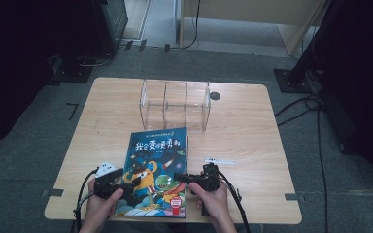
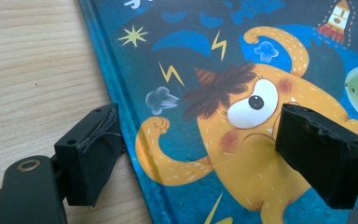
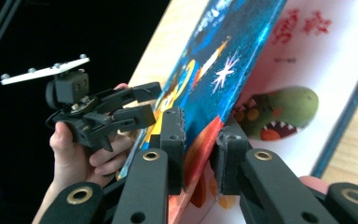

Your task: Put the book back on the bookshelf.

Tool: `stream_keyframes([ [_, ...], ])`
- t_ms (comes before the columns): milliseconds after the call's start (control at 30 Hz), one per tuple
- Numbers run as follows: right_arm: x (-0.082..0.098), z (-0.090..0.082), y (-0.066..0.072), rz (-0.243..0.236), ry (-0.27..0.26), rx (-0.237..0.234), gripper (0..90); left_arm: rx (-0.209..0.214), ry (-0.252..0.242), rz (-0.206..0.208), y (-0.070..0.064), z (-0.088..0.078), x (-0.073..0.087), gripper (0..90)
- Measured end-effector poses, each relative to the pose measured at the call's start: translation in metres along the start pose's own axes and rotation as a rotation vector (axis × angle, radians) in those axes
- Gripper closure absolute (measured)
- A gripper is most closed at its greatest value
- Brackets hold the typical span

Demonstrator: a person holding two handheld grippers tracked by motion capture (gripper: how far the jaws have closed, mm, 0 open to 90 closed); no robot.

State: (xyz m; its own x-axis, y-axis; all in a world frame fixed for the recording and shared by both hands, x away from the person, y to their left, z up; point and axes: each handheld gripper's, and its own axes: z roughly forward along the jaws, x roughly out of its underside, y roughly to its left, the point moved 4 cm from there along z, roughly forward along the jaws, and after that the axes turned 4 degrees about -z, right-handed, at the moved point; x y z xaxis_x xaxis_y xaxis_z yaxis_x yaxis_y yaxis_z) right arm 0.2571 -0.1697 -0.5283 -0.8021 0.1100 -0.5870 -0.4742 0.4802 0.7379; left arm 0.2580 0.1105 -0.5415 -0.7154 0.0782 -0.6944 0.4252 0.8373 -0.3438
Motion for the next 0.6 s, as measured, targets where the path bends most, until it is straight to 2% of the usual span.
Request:
stream_keyframes([
  [67,0.001,0.0,0.0,-0.03,-0.004,0.0,76.4,-0.003,-0.003,0.002,0.0,0.0,0.0,15.0],
  [167,0.002,0.0,-0.001,-0.031,-0.004,0.011,75.2,-0.006,-0.002,0.006,-0.001,0.0,0.0,15.0],
  [267,0.002,0.001,-0.003,0.01,0.012,0.034,72.6,-0.018,0.0,0.017,-0.002,0.001,0.001,15.0],
  [367,0.003,0.002,-0.007,0.022,0.05,0.083,68.5,-0.029,0.002,0.031,-0.002,0.002,0.001,15.1],
  [433,0.005,0.003,-0.01,0.032,0.064,0.099,66.4,-0.028,0.004,0.031,-0.002,0.001,0.001,15.1],
  [500,0.006,0.003,-0.012,0.045,0.064,0.092,62.6,-0.028,0.004,0.03,-0.002,0.001,0.001,15.1],
  [600,0.007,0.004,-0.013,0.076,0.058,0.068,61.8,-0.034,0.004,0.035,-0.003,0.002,0.001,15.2],
])
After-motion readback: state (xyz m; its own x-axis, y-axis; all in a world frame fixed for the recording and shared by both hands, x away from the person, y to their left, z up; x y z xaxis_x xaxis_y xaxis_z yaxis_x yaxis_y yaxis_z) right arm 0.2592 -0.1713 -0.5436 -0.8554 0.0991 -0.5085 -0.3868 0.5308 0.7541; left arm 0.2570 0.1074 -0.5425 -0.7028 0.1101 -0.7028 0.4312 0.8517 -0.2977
